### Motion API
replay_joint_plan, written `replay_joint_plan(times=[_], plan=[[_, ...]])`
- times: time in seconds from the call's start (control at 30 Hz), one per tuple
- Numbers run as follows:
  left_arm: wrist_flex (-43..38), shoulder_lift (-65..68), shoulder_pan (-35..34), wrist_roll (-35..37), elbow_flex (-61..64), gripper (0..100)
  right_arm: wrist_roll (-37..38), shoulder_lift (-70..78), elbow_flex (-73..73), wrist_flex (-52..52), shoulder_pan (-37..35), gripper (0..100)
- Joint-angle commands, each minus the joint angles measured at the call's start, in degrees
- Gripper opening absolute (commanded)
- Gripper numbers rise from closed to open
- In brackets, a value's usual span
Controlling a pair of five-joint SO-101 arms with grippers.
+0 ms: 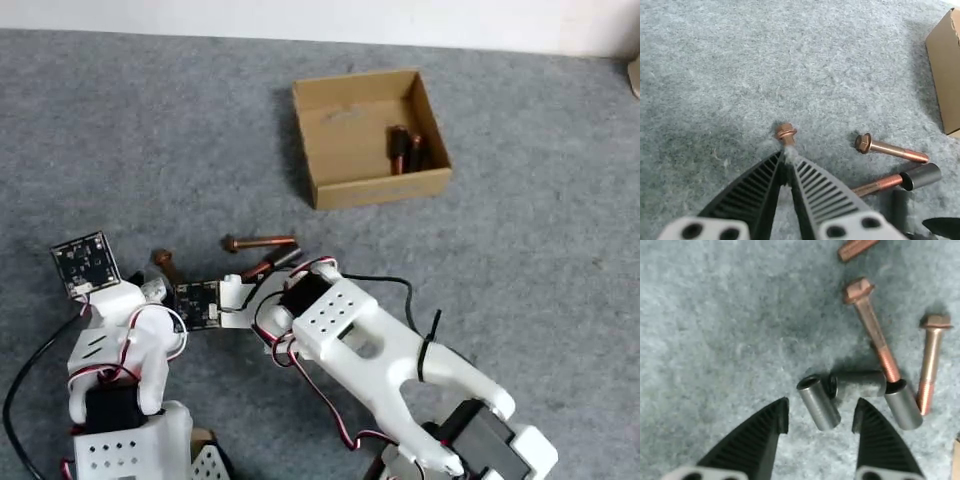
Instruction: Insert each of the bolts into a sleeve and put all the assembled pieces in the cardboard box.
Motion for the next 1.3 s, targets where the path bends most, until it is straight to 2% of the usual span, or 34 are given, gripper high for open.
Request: replay_joint_plan(times=[0.0,0.23,0.4,0.6,0.77,0.9,1.13,1.27], plan=[[-1.2,-0.5,-0.2,-0.2,-0.3,1,0.6,-0.1,-1.8,-1.1,0.1,19.4],[-1.8,-0.5,-6.5,2.7,-1.8,1,0.4,-0.2,0.6,-1.2,-0.2,19.4],[-1.8,-0.5,-8.0,3.3,-2.2,1,0.2,-0.4,0.5,-1.2,0.1,19.4],[-1.7,-0.5,-15.9,3.5,-4.9,1,0.2,-0.2,0.6,-1.4,0.2,19.4],[-1.7,-0.5,-21.1,3.5,-6.5,1,0.3,0.0,2.7,-5.7,0.2,19.4],[-1.7,-0.5,-22.2,3.6,-7.0,1,0.6,1.4,2.9,-6.9,0.2,19.4],[-1.7,-0.5,-21.7,3.6,-6.8,1,1.8,13.8,-0.7,-6.8,3.0,19.4],[-1.7,-0.5,-21.6,3.6,-6.8,1,1.6,14.5,-2.5,-6.8,3.7,19.4]])
